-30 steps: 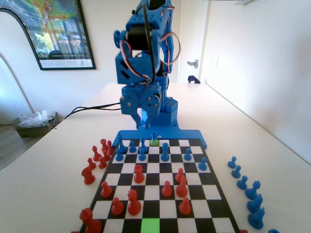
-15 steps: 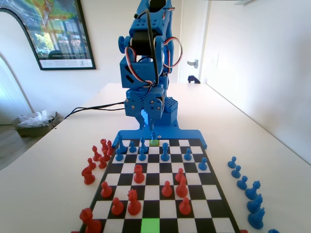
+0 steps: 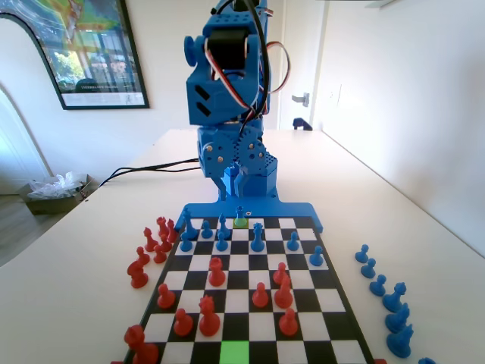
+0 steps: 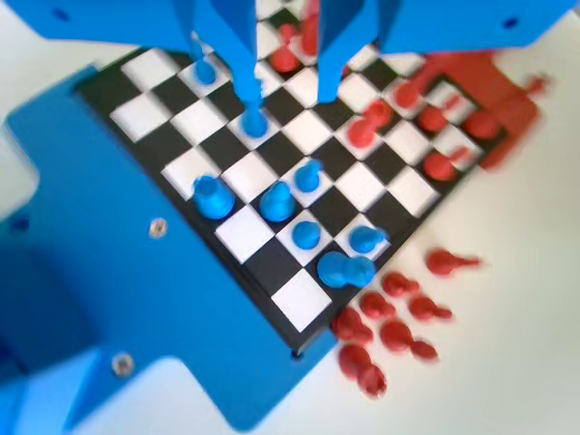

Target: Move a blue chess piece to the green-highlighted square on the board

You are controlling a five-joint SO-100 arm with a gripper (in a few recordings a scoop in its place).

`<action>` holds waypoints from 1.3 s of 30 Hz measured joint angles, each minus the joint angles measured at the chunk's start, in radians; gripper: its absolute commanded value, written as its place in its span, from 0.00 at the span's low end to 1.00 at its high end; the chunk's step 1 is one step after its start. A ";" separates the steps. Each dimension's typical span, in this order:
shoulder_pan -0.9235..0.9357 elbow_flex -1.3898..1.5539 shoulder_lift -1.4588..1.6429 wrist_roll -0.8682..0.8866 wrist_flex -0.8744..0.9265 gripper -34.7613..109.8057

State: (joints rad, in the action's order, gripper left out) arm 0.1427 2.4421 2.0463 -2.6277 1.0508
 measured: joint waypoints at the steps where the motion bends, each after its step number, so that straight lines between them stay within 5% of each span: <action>1: -0.005 0.015 0.000 -0.044 -0.015 0.31; 10: -0.014 0.124 0.006 -0.268 -0.048 0.31; 39: 0.015 0.322 0.043 -0.285 -0.272 0.32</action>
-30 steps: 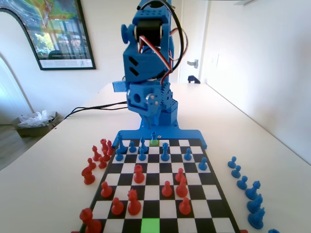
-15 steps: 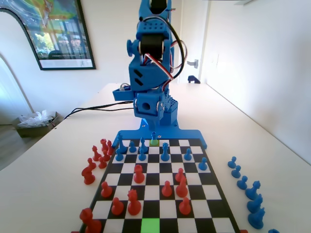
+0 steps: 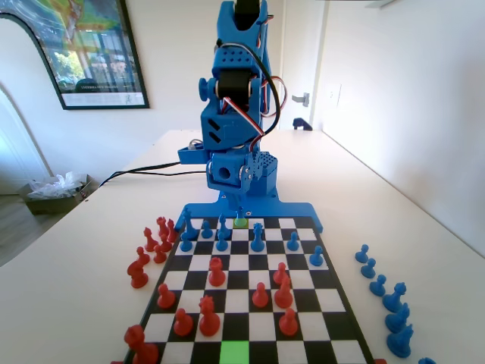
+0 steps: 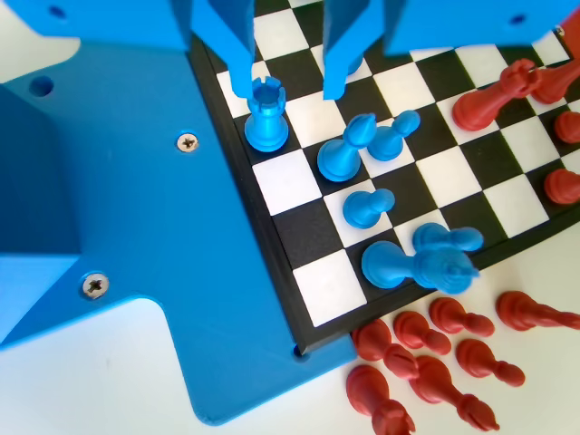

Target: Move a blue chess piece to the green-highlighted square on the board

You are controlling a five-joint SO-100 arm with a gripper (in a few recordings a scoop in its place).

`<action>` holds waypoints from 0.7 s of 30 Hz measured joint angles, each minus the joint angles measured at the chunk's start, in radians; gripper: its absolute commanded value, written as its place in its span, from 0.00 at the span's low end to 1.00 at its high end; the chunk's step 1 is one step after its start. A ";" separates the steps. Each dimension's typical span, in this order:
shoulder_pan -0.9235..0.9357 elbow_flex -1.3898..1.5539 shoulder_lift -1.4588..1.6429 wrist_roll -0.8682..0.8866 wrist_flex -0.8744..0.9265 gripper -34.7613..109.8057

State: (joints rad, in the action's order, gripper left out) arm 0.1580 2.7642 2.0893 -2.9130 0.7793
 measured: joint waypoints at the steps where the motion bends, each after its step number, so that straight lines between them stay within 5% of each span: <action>1: 0.000 0.000 0.000 0.000 -0.006 0.32; 21: -0.038 0.032 -0.029 0.000 -0.092 0.32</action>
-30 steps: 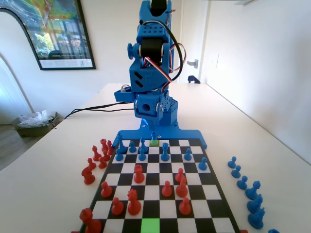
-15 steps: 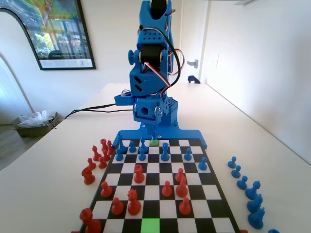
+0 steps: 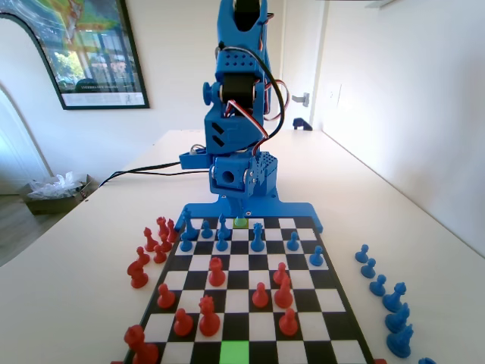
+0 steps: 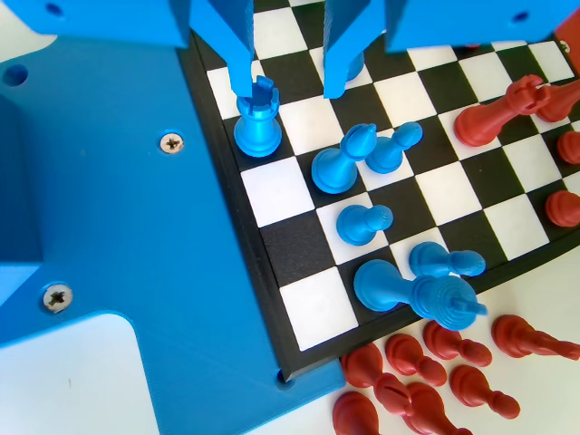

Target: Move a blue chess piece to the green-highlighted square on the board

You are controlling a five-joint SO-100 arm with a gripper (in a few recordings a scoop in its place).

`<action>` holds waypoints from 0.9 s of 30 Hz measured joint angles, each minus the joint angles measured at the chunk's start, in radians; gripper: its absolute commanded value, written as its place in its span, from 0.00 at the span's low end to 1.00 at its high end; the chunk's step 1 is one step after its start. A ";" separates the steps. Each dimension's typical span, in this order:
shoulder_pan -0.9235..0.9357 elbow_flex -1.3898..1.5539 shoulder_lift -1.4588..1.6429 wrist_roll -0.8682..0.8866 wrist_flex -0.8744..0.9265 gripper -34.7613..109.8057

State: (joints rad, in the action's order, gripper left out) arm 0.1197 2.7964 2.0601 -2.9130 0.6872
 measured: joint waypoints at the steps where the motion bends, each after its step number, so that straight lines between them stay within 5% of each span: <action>1: 0.000 -0.005 0.000 0.000 0.006 0.32; 11: 0.003 -0.091 0.000 0.000 0.124 0.32; 27: 0.023 -0.057 -0.018 0.000 0.071 0.31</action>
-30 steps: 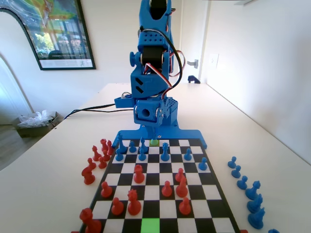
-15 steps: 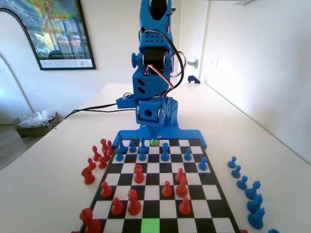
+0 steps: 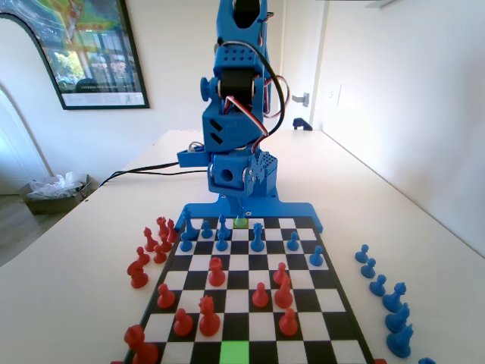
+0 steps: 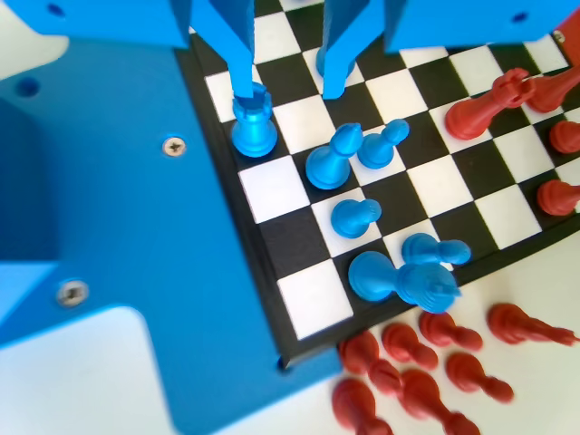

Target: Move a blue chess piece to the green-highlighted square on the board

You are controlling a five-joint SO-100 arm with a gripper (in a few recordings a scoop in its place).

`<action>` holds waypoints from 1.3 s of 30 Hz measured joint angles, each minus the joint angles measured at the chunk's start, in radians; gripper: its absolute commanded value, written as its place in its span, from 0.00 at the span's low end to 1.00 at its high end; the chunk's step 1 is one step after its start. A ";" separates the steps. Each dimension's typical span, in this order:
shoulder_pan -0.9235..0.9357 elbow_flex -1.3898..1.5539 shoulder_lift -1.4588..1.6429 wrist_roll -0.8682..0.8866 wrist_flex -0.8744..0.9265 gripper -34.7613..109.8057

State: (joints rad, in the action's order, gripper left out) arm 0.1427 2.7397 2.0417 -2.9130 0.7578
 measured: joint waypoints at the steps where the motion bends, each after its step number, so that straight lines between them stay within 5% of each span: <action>1: 0.000 0.003 0.000 0.000 0.009 0.31; 39: -0.018 0.057 -0.058 0.000 -0.063 0.31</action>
State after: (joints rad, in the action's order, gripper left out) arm 0.1243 2.7964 1.9834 -2.9130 0.6949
